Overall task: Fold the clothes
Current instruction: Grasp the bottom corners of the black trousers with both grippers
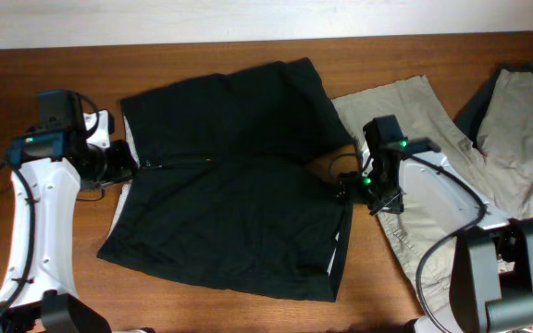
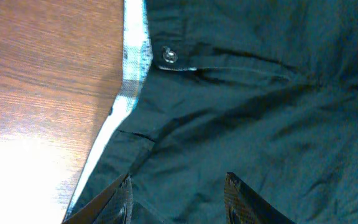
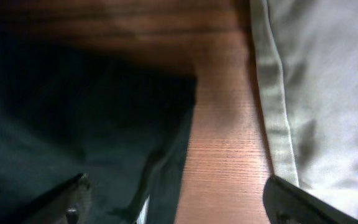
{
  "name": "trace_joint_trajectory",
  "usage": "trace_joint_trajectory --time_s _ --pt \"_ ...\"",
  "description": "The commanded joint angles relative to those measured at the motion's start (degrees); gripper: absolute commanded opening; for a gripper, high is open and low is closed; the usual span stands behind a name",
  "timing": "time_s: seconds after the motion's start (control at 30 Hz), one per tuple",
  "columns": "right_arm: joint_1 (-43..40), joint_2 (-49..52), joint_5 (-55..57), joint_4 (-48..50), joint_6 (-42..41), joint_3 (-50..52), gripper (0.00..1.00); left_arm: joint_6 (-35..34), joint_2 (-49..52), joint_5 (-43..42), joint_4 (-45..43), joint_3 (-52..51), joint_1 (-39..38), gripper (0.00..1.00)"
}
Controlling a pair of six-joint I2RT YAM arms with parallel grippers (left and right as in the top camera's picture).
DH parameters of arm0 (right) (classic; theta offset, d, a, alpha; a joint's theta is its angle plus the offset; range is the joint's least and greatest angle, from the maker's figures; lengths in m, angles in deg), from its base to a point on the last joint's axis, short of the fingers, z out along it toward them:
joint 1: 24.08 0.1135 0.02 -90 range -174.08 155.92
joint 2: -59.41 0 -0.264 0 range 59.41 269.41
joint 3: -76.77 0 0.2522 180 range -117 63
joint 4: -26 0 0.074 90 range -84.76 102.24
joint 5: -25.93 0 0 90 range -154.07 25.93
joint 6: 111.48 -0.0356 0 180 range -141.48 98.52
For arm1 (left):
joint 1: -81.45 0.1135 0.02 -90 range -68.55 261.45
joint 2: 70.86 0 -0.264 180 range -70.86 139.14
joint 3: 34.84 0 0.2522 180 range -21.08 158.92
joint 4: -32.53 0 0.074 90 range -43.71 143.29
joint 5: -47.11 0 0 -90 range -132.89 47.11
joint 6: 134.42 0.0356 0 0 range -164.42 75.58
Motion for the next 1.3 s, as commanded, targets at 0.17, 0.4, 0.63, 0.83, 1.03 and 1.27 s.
trace_joint_trajectory --time_s 0.17,0.4,0.63,0.83,1.03,1.27 --pt "0.0 -0.5 -0.6 11.4 -1.0 6.9 0.39 1.1 -0.6 0.9 -10.3 -13.8 -4.3 0.48" --pt "-1.0 2.0 -2.9 17.4 0.9 5.8 0.04 1.1 -0.6 0.8 -19.4 -22.1 -4.3 0.46" --pt "-8.1 2.0 0.3 26.8 1.2 -3.7 0.05 0.7 0.6 0.7 -30.4 -21.9 -5.4 0.48" --pt "-9.4 1.1 -0.3 -8.5 7.2 -20.2 0.99 0.7 -2.5 -4.5 -8.4 -16.8 -5.4 0.99" --pt "-9.5 0.2 -12.6 -24.6 -5.7 -16.7 0.99 -22.3 -2.7 -3.4 8.0 -16.9 -3.7 0.99" --pt "-9.4 -5.2 -14.1 -13.9 -14.1 4.6 0.99 -37.0 -12.8 -0.2 1.3 -27.9 -3.9 0.99"
